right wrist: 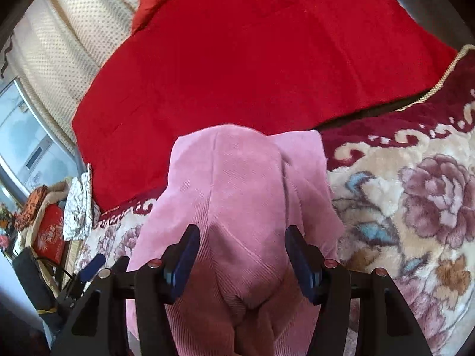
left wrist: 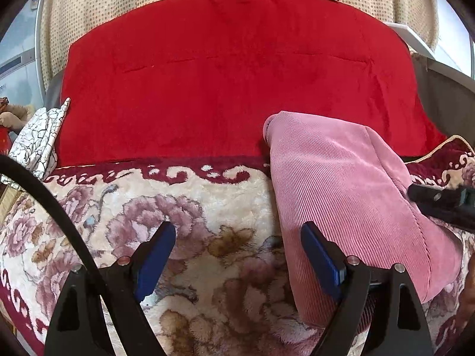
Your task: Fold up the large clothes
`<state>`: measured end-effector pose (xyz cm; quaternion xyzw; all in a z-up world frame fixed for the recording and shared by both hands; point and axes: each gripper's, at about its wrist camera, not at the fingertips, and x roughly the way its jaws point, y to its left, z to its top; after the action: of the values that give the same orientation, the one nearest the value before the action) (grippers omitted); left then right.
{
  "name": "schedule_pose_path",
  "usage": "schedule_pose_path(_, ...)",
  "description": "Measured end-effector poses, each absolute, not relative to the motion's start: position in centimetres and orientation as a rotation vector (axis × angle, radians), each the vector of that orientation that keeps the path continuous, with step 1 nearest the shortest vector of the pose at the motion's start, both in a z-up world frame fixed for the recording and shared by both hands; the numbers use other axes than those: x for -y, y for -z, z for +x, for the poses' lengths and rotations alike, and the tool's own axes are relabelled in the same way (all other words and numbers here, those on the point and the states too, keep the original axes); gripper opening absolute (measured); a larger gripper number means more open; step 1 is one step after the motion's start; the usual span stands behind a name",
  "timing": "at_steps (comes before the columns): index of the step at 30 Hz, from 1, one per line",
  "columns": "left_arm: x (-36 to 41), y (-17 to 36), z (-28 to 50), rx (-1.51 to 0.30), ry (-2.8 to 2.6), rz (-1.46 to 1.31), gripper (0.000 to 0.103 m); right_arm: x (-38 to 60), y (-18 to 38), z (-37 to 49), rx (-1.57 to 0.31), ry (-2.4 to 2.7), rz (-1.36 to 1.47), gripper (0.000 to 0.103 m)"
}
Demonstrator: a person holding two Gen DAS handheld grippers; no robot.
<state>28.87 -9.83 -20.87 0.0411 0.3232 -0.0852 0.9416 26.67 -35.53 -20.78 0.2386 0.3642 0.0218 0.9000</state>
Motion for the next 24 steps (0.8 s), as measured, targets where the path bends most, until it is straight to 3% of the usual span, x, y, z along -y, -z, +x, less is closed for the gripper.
schedule_pose_path(4,9.9,20.9,28.8,-0.655,0.172,0.096,0.087,35.2,22.7,28.1,-0.818,-0.039,0.475,0.066)
schedule_pose_path(24,10.5,19.0,27.1,-0.594,0.208,0.103,0.087,37.8,20.4,24.9,-0.787,-0.095,0.514,0.067)
